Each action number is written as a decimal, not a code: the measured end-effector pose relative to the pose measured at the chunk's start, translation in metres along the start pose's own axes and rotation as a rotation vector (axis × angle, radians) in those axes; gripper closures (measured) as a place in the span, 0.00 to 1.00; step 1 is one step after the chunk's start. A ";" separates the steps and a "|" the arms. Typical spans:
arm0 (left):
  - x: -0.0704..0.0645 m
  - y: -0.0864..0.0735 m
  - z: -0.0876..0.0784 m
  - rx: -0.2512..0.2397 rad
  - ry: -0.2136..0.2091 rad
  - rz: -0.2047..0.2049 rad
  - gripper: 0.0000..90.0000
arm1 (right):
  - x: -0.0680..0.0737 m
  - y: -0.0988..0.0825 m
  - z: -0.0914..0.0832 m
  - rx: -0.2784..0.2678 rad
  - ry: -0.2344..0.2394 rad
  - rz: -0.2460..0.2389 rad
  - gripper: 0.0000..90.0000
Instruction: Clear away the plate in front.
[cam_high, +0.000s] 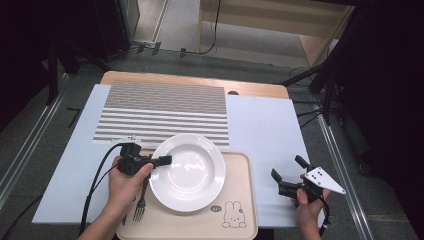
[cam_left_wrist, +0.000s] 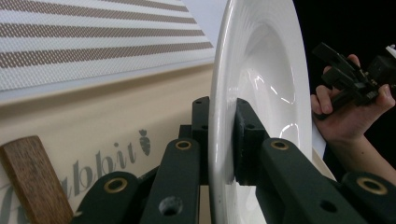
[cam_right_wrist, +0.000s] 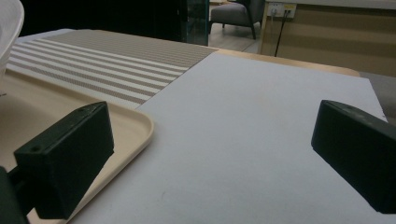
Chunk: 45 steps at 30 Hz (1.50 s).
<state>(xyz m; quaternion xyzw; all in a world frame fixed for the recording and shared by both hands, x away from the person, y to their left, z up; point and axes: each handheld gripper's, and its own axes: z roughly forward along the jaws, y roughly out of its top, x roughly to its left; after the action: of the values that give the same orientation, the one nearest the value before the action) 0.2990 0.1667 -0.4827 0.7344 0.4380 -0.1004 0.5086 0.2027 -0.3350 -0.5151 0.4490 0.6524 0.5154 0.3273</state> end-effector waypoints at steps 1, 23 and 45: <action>-0.001 -0.001 0.000 0.000 -0.004 -0.008 0.90 | 0.000 0.000 0.000 0.001 0.001 0.000 0.00; -0.007 -0.025 0.005 0.103 -0.044 -0.033 0.90 | 0.000 0.000 0.000 0.002 -0.001 0.000 0.00; -0.011 -0.021 0.020 0.208 0.194 0.062 0.69 | 0.000 0.000 0.001 0.003 -0.002 -0.001 0.00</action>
<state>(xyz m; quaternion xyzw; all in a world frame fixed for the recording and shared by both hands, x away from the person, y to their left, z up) 0.2827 0.1464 -0.4992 0.8026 0.4493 -0.0581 0.3880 0.2033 -0.3348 -0.5154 0.4499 0.6532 0.5136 0.3274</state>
